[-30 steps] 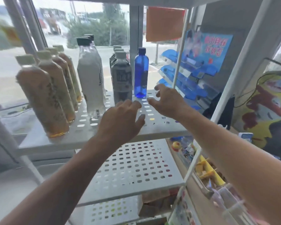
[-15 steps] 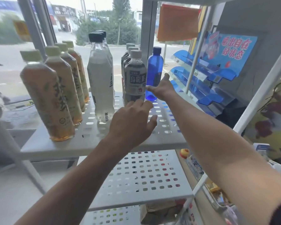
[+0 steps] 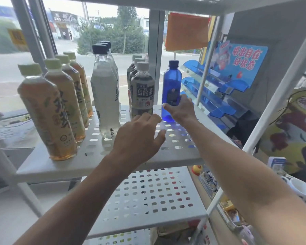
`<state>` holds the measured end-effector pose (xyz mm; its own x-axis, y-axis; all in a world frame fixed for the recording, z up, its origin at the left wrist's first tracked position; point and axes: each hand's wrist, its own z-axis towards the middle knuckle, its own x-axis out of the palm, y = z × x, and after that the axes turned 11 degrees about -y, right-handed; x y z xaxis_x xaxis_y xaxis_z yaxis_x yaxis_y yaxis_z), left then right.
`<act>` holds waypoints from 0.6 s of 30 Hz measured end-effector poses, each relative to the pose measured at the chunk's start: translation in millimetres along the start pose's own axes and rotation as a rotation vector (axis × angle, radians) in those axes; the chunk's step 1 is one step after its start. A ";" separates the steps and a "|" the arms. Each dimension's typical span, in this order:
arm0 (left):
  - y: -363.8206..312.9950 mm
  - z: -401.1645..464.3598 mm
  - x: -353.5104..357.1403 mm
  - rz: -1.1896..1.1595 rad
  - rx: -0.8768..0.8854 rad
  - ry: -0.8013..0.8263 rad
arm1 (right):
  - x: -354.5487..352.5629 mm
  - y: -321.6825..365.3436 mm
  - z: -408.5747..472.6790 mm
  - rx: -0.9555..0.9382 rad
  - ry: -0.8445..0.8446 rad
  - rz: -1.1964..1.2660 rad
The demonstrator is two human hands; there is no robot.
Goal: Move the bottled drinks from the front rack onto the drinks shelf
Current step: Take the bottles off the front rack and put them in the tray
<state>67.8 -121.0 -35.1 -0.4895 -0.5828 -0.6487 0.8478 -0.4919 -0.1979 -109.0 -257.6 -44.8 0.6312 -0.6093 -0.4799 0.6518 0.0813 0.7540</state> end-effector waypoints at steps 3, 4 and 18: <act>-5.6 -0.2 -1.3 -0.091 -0.042 0.010 | -28.9 -0.2 -21.2 -0.015 -0.015 0.048; -8.4 0.5 -1.0 -0.129 -0.061 0.011 | -40.6 0.9 -29.8 -0.013 -0.007 0.062; -93.7 -11.9 8.3 -1.031 -0.560 0.205 | -176.1 -7.6 -171.5 0.182 0.124 0.322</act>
<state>-13.2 -72.0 -30.7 -0.9940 0.0615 -0.0905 0.0692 -0.2875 -0.9553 -153.1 -15.6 -43.0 0.8446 -0.4746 -0.2479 0.3337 0.1045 0.9369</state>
